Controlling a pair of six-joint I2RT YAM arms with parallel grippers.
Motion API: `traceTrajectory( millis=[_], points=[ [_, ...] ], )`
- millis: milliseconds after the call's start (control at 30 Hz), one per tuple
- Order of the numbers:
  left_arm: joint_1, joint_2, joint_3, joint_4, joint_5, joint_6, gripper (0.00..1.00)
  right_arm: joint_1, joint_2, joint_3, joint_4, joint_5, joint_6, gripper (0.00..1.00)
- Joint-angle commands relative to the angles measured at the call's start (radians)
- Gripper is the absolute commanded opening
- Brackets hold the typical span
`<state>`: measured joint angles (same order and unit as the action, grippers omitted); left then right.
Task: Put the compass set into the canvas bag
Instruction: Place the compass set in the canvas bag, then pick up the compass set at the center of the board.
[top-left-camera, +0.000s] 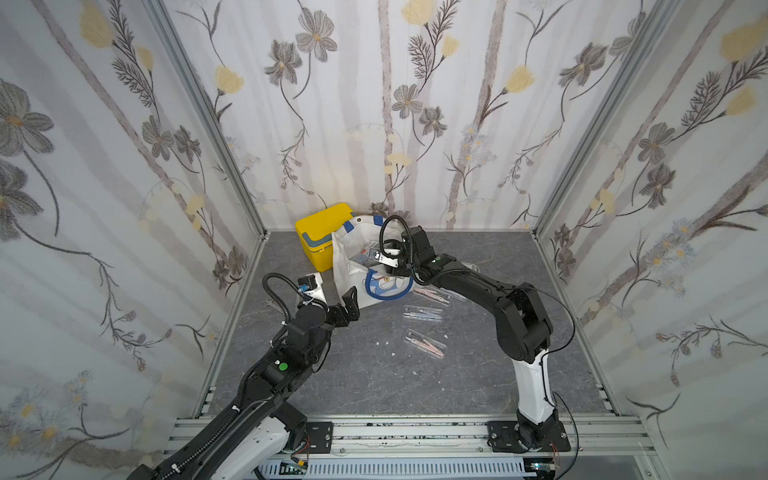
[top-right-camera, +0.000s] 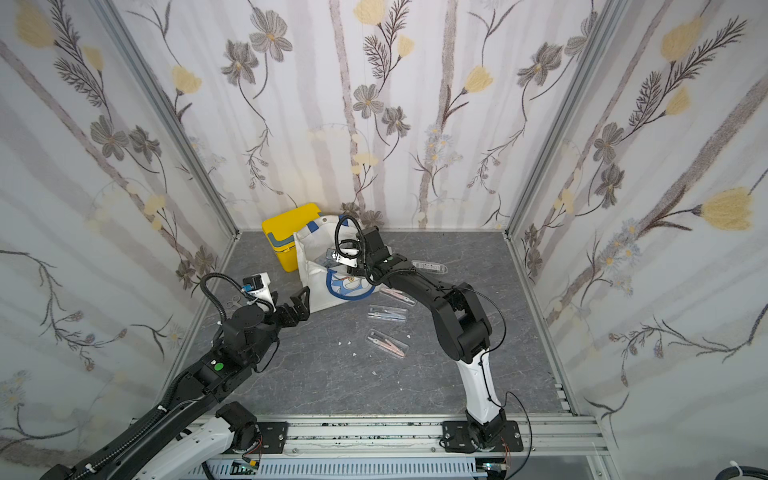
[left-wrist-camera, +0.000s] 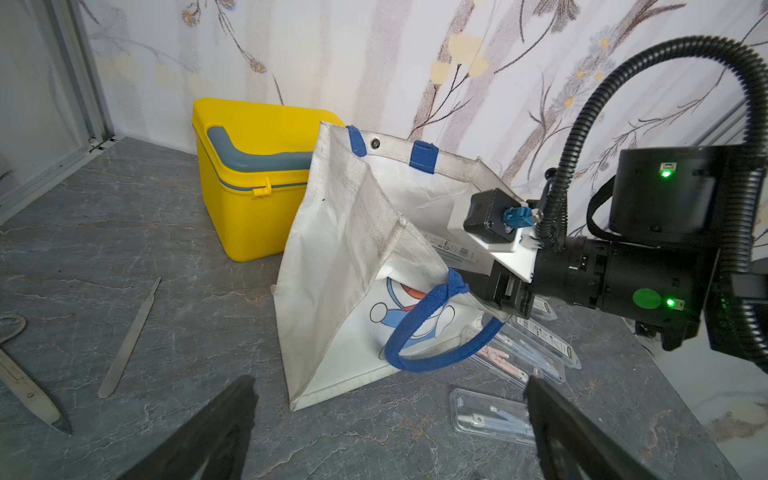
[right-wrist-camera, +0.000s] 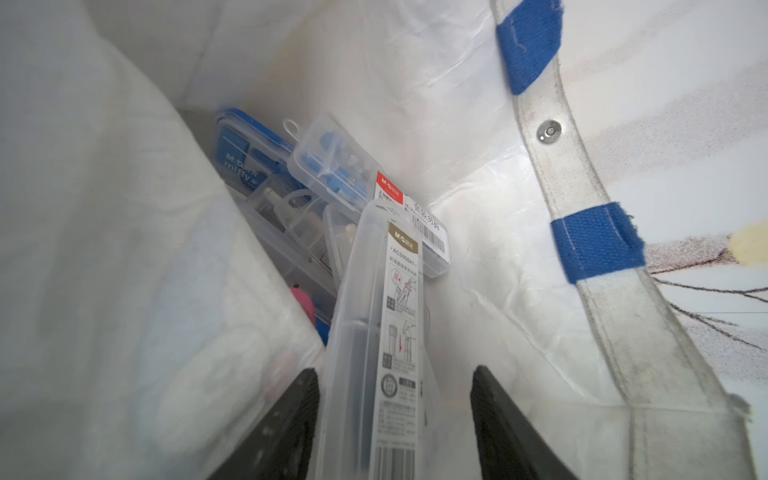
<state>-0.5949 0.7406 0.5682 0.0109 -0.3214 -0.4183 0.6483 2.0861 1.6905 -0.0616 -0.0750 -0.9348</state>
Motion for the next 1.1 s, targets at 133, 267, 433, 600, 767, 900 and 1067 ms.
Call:
traceTrajectory(
  millis=[133,267,433,600,767,900,1067],
  points=[
    [0.001,0.003,-0.004,0.021,-0.009,0.007,1.0,-0.002,-0.097,-0.036,0.144,-0.064,0.124,0.63],
    [0.001,0.012,-0.008,0.02,0.003,0.007,1.0,-0.003,-0.176,-0.101,0.246,-0.069,0.205,0.63],
    [0.0,0.025,-0.009,0.021,0.02,0.014,1.0,-0.003,-0.278,-0.202,0.343,-0.044,0.303,0.66],
    [0.001,0.034,-0.007,0.027,0.049,0.028,1.0,-0.006,-0.419,-0.364,0.456,-0.01,0.43,0.69],
    [-0.001,0.047,0.002,0.028,0.092,0.036,1.0,-0.041,-0.548,-0.413,0.338,0.032,0.7,0.85],
    [-0.003,0.076,0.007,0.045,0.126,0.047,1.0,-0.078,-0.621,-0.479,0.263,-0.001,0.783,0.94],
    [-0.012,0.126,0.008,0.089,0.173,0.084,1.0,-0.098,-0.701,-0.606,0.259,0.021,0.829,1.0]
  ],
)
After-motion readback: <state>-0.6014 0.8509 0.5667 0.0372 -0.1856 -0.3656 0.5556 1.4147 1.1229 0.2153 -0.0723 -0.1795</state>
